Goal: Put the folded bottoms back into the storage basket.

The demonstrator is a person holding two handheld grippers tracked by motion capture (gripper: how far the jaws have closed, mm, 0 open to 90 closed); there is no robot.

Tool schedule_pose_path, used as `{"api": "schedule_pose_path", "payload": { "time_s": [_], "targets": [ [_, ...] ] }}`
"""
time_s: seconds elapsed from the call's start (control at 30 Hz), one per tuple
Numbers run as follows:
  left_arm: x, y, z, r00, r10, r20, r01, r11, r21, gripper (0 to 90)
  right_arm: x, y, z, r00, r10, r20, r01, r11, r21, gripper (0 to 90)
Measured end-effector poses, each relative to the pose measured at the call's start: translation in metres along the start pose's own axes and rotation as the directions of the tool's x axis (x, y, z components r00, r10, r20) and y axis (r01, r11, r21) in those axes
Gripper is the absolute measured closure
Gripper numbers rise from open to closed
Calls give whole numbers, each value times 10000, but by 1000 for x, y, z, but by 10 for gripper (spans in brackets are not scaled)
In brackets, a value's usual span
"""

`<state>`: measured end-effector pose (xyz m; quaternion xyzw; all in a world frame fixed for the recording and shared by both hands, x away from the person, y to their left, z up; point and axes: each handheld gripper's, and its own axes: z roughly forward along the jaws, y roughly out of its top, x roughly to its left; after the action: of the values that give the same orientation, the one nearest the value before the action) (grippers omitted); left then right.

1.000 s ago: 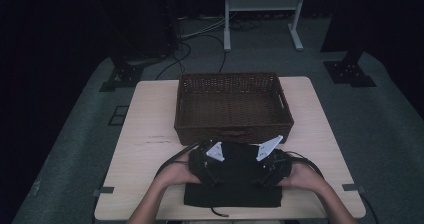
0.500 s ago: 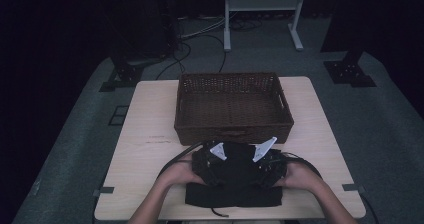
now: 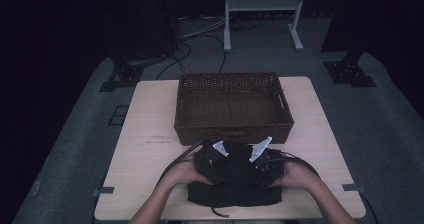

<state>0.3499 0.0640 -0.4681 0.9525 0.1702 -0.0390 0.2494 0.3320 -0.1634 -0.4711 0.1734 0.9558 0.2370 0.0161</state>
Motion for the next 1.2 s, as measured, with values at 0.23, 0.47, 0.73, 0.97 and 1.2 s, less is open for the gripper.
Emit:
{"api": "schedule_pose_path", "payload": {
  "time_s": [0.23,0.47,0.73,0.97,1.2],
  "targets": [
    [-2,2,-2,9989,268,377,-269,9996,29,246,1,6,-1,9997,-175,-174,182,9991,393,223],
    [9,3,-4,9942,179,1057,-177,9998,-27,406,-3,8,-3,9986,-183,-490,193,9996,186,447],
    [14,8,-4,9921,162,1246,-176,9998,101,484,-7,15,-3,9966,-91,-818,129,9988,463,582],
    [17,5,-5,9877,-36,1564,70,9998,-211,558,-8,11,-4,9952,-100,-975,109,9999,88,667],
    [11,2,-11,9921,486,1154,-422,9975,-575,673,-9,7,-8,9950,-186,-977,160,9995,-279,707]
  ]
}}
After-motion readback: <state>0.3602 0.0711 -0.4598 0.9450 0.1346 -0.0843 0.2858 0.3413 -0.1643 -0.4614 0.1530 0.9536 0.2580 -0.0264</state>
